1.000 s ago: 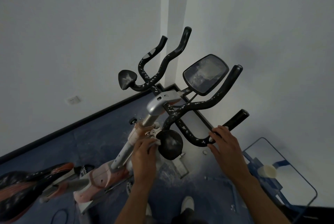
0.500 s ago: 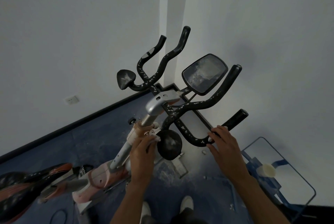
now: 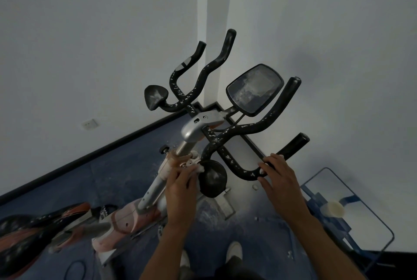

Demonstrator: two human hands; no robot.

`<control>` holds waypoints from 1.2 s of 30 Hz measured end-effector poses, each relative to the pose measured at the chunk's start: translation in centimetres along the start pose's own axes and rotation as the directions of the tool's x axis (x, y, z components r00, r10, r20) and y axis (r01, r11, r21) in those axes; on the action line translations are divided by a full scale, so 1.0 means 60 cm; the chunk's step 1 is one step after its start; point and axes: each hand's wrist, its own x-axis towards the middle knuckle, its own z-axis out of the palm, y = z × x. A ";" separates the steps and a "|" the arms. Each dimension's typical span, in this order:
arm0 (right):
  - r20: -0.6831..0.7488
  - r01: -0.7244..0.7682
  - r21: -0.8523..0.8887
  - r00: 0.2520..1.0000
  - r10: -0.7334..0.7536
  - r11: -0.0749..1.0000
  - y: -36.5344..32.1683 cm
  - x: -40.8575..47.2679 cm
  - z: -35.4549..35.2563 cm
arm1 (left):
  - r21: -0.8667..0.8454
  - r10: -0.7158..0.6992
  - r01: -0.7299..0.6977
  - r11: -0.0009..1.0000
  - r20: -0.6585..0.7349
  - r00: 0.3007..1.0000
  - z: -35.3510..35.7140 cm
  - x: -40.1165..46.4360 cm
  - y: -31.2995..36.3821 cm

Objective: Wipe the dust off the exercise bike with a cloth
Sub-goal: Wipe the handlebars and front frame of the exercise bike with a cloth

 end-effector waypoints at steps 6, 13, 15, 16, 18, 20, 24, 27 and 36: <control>-0.008 0.001 -0.015 1.000 -0.002 1.000 -0.005 0.002 -0.003 | 0.089 0.106 -0.117 0.989 0.119 0.987 0.007 0.019 -0.012; -0.001 -0.015 -0.010 1.000 0.015 1.000 -0.007 0.000 -0.004 | 0.039 -0.002 -0.001 0.999 0.069 0.998 0.008 -0.003 -0.020; 0.001 -0.018 -0.009 1.000 0.018 1.000 -0.006 0.001 -0.003 | 0.048 0.014 -0.017 0.999 0.076 0.997 0.018 0.002 -0.010; 0.002 -0.019 -0.009 1.000 0.019 1.000 -0.006 0.001 -0.003 | 0.079 0.033 -0.040 0.996 0.085 0.996 0.021 -0.002 -0.007; 0.001 -0.018 -0.002 1.000 0.018 1.000 -0.007 0.002 -0.002 | 0.145 0.066 -0.082 0.986 0.115 0.991 0.019 -0.021 -0.010; 0.002 -0.016 0.007 1.000 0.016 1.000 -0.007 0.001 -0.001 | 0.172 0.085 -0.109 0.979 0.138 0.987 0.011 -0.040 -0.022; 0.005 -0.019 0.002 1.000 0.019 1.000 -0.008 0.000 -0.003 | 0.101 0.041 -0.055 0.993 0.139 0.989 0.003 -0.030 -0.030; 0.007 -0.015 0.000 1.000 0.015 1.000 -0.009 0.001 -0.004 | 0.122 0.091 -0.104 0.987 0.103 0.990 0.012 -0.015 -0.018; 0.013 -0.026 -0.008 1.000 0.026 1.000 -0.010 0.001 -0.001 | 0.149 0.114 -0.140 0.979 0.171 0.979 -0.007 -0.046 -0.024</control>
